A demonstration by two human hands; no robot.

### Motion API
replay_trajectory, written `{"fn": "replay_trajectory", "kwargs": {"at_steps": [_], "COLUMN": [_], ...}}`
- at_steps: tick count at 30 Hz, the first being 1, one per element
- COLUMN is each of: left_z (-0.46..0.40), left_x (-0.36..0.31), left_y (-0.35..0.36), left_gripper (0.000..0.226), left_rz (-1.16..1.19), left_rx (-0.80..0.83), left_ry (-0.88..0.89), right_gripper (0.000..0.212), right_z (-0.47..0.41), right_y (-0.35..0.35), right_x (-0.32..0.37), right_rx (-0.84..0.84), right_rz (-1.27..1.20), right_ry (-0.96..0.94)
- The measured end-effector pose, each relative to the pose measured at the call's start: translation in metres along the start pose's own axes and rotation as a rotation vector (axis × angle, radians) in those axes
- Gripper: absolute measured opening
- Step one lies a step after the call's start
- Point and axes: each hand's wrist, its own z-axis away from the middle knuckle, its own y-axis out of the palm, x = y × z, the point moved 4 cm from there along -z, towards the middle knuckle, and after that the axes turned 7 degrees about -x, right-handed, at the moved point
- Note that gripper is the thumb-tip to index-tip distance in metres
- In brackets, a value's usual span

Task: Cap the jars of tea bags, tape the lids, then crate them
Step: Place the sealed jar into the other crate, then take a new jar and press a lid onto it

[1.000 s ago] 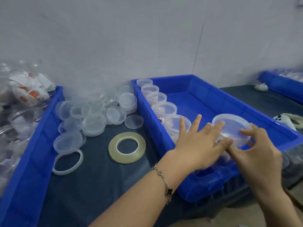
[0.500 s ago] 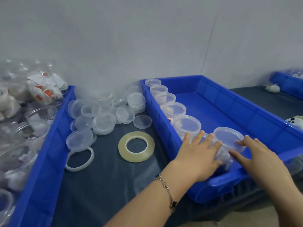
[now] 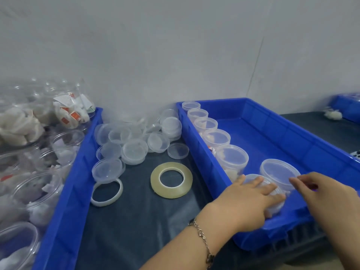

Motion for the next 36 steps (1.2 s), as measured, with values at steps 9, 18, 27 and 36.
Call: {"fn": "replay_trajectory", "kwargs": {"at_steps": [9,18,27,36], "left_z": [0.005,0.010,0.083,0.234], "left_x": [0.002,0.001,0.073,0.172], "left_y": [0.007,0.008,-0.064,-0.129], "left_gripper": [0.049,0.051,0.067,0.074], "left_rz": [0.053,0.119,-0.207,-0.049], "left_rx": [-0.046,-0.100,-0.598,-0.714], "left_ry": [-0.051,-0.053,-0.566,-1.322], "right_gripper": [0.048,0.055,0.043,0.076], "right_z": [-0.035,-0.026,0.038,0.095], "right_y": [0.045,0.023,0.011,0.050], "right_x": [0.007,-0.012,0.126,0.308], "right_rx": [0.434,0.497,0.122,0.541], "right_rz": [0.005,0.187,-0.464,-0.839], "right_ry": [-0.050,-0.024,-0.380,-0.515]}}
